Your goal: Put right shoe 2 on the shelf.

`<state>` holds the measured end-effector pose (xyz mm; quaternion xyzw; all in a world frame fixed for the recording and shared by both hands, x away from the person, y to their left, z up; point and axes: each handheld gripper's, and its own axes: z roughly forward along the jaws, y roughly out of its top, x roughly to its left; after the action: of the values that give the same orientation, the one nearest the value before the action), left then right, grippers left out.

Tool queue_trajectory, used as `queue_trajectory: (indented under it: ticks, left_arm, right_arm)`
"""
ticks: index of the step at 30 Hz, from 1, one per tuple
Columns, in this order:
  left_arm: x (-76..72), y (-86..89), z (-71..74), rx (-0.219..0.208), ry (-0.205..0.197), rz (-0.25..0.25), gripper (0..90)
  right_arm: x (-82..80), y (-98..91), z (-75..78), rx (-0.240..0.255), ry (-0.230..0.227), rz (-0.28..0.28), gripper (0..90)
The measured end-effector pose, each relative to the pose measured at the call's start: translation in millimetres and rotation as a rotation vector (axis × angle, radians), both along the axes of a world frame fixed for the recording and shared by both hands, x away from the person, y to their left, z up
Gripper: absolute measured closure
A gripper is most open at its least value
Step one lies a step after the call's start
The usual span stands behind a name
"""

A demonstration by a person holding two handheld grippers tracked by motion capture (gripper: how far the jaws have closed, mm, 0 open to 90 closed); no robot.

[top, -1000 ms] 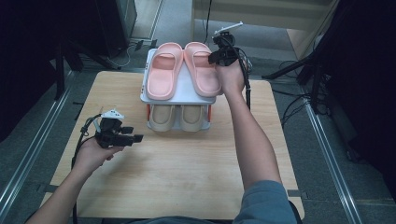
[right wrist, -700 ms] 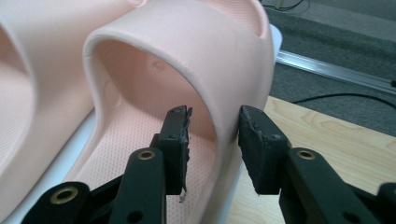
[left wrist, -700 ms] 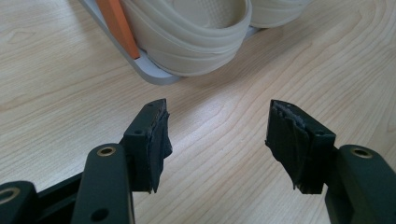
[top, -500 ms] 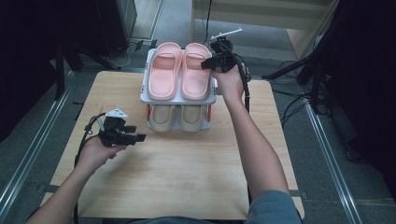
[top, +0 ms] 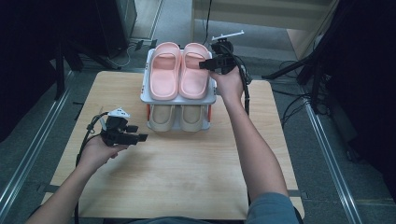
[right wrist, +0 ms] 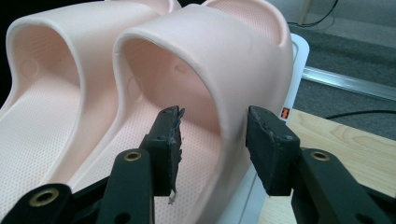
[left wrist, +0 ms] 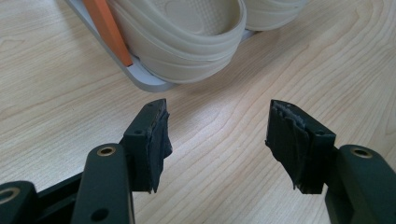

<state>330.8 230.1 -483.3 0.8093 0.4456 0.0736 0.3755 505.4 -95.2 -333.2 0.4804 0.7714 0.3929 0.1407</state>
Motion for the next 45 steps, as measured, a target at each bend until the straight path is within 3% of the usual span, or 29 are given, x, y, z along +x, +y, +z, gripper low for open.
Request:
queue_trajectory:
  ticks: [9, 16, 21, 29, 40, 45]
  left_arm:
    - [-0.3, -1.5, -0.9, 0.009, 0.006, -0.003, 39.0]
    - [0.1, -2.9, -0.5, 0.019, 0.001, -0.010, 39.0]
    - [1.8, -4.5, -0.8, 0.022, -0.002, -0.015, 39.0]
    - [5.0, -7.3, 0.0, 0.022, 0.000, -0.020, 38.9]
    - [9.6, -5.2, -1.2, 0.000, -0.018, -0.010, 38.9]
    - [11.5, -3.7, -1.8, -0.013, -0.019, 0.006, 39.1]
  right_arm:
    - [-4.0, -0.8, -5.3, -0.006, 0.008, 0.024, 55.0]
    - [-8.0, 3.6, -4.4, -0.042, -0.005, 0.028, 52.7]
    - [-16.4, -3.4, -3.5, -0.010, -0.021, 0.036, 51.7]
    - [-40.6, -21.7, -5.9, 0.040, -0.042, 0.068, 52.0]
    - [-81.7, -39.8, -17.9, 0.054, -0.099, 0.150, 54.3]
    - [-100.0, -48.7, -27.2, 0.060, -0.092, 0.162, 54.5]
